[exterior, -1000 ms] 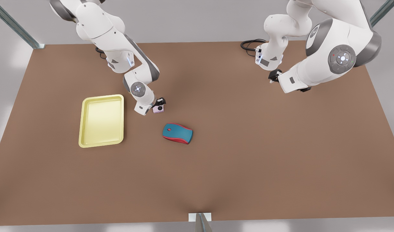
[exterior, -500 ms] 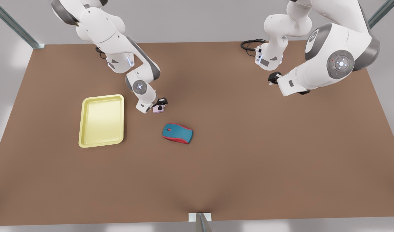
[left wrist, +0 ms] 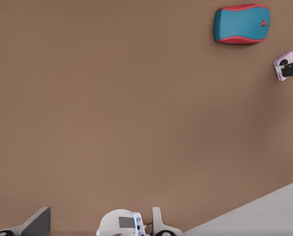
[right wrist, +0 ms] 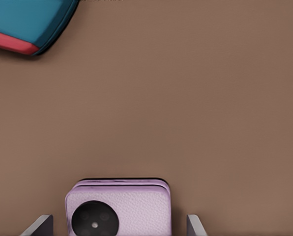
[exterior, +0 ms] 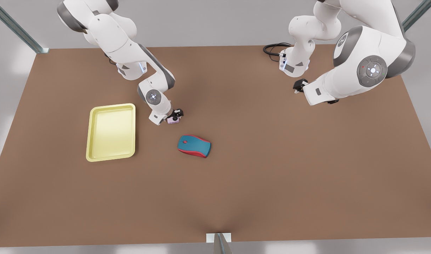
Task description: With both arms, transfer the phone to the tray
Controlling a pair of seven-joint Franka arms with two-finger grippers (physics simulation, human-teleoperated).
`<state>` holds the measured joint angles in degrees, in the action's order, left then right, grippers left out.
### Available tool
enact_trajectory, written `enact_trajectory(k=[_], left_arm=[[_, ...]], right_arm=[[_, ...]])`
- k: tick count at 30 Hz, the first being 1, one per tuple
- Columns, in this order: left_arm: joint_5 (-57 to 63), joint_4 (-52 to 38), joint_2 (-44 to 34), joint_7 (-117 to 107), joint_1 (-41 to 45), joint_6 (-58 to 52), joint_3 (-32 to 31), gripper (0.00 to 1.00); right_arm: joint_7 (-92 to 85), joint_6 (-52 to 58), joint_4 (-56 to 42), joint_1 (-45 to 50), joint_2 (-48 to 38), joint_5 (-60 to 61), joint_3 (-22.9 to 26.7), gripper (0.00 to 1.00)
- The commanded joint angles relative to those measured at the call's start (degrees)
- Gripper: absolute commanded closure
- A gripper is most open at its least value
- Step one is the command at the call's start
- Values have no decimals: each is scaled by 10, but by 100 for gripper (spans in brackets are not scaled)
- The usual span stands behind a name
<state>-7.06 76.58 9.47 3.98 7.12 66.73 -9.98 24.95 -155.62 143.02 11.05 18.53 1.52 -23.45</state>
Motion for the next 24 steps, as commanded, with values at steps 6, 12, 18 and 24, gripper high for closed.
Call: enact_trajectory(k=[6,12,18,24], left_arm=[[1,1,-1,2,0,-3,0,0],[-1,1,0,1,0,-3,0,0],[-1,-5,0,0,0,31,36,0],[-1,-5,1,-1,0,31,36,0]], right_arm=[[17,0,2,4,1,-28,0,0],[15,1,2,5,7,-50,0,0],[-20,2,1,5,9,-51,0,0],[-55,2,1,5,8,-66,1,0]])
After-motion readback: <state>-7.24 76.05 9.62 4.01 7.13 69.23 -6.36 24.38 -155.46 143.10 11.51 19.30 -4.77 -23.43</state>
